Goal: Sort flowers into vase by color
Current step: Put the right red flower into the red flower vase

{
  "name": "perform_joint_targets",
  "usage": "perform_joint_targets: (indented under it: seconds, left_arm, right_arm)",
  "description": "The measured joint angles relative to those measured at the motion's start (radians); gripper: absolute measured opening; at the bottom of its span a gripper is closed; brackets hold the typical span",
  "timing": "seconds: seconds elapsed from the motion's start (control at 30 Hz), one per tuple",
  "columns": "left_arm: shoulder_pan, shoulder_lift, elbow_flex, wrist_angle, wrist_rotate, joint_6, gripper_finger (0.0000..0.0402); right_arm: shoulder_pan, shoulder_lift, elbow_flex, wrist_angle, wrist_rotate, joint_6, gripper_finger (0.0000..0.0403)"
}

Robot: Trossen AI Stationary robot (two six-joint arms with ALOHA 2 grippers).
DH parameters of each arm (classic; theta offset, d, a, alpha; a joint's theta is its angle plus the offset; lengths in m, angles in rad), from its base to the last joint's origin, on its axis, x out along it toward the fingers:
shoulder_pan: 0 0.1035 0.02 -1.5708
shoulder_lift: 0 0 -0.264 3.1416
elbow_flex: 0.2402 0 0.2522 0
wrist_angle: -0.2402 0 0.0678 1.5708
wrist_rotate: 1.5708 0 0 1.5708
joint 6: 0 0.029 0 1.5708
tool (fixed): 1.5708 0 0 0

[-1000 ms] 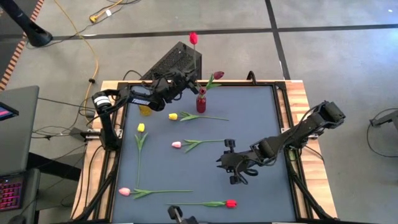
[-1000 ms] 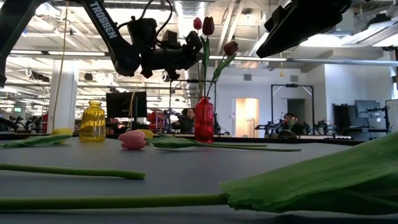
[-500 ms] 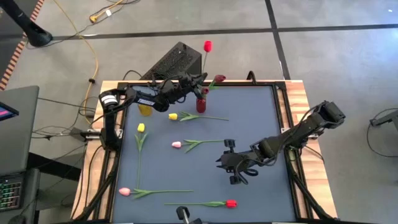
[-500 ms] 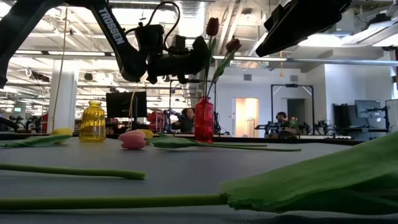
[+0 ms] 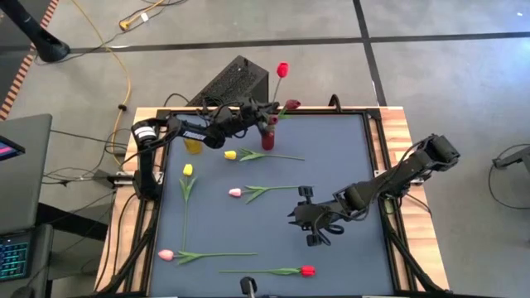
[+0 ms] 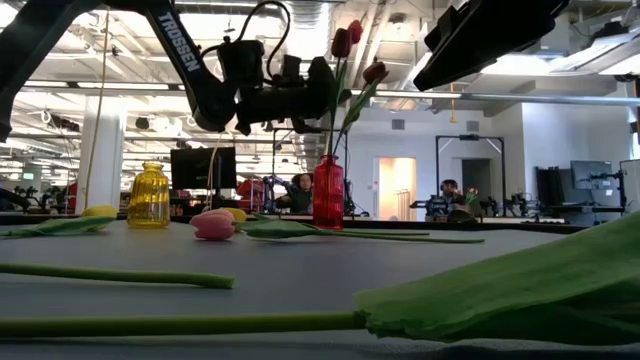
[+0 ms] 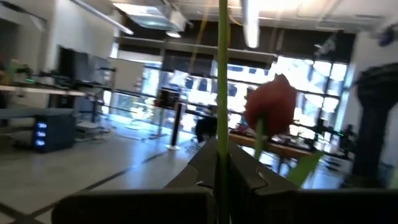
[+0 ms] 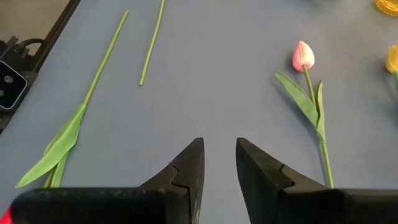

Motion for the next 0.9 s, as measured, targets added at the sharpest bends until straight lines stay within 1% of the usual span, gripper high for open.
perform_joint_targets:
  seconds: [0.17, 0.33, 0.57, 0.77, 0.9]
  left_arm:
    - [0.011, 0.0, 0.0, -0.017, 0.074, -0.008, 0.0]
    - [0.024, 0.0, 0.0, -0.016, 0.118, -0.022, 0.0]
    - [0.045, 0.0, -0.001, -0.016, 0.244, -0.043, 0.0]
    - [0.063, 0.0, -0.001, -0.035, 0.259, -0.091, 0.0]
    - [0.067, 0.0, -0.001, -0.038, 0.281, -0.092, 0.0002]
  right_arm:
    - [0.0, 0.0, 0.0, 0.001, -0.001, 0.0, 0.0118]
    - [0.0, 0.0, 0.0, 0.001, -0.001, 0.0, 0.0118]
    - [0.0, 0.0, 0.0, 0.003, -0.001, 0.0, 0.0118]
    - [0.0, 0.0, 0.0, 0.003, -0.001, 0.0, 0.0118]
    - [0.0, 0.0, 0.0, 0.003, -0.001, 0.0, 0.0118]
